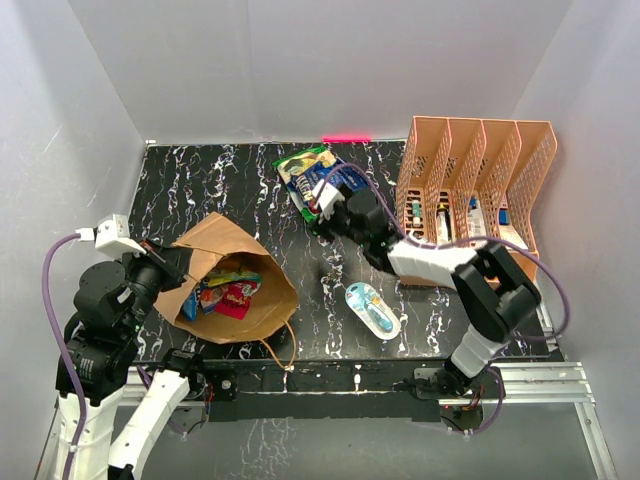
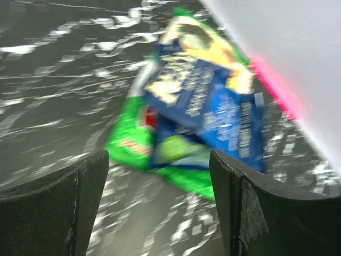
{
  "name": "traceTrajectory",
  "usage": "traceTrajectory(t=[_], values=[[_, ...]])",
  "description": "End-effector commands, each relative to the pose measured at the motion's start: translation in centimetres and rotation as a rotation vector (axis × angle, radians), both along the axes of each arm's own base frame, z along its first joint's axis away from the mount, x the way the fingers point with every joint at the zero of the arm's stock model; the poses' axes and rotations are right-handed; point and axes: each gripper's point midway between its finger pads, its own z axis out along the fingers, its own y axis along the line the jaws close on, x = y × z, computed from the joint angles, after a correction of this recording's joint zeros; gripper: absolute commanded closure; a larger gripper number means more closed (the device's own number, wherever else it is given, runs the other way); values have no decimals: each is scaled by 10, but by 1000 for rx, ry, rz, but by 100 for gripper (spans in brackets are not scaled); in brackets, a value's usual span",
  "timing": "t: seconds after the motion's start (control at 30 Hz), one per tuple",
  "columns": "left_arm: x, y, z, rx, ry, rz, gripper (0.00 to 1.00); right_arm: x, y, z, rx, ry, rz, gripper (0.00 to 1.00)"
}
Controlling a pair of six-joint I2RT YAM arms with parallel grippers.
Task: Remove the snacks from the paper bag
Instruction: Place the snack at the center of the board, then take out the snack from the paper bag.
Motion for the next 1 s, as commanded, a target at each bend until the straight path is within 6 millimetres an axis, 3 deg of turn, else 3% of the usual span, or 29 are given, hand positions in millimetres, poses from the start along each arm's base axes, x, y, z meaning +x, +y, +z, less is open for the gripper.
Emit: traceTrajectory(t=[0.0, 0.13, 0.27, 0.47, 0.67, 0.8, 0.93, 0.97], values=[[3, -5, 10, -2, -23, -25, 100, -84, 11, -22, 194, 228, 9, 21], [3, -5, 10, -3, -27, -29, 100, -158, 20, -31, 246, 337, 93, 21], [4, -6, 5, -1, -21, -31, 100, -199, 20, -17, 320, 384, 155, 22], [4, -15, -6, 13, -26, -92, 100, -238, 40, 42, 323, 246, 366, 22], [-3, -19, -12, 45, -59, -144, 100, -286, 84, 97, 389, 141, 618, 21], [-5, -19, -13, 52, -93, -146, 100, -318, 117, 105, 392, 61, 728, 23], [-5, -22, -15, 54, -110, -168, 100, -337, 145, 89, 298, -29, 774, 24], [-5, -22, -16, 57, -109, -171, 100, -334, 152, 85, 269, -51, 759, 25]])
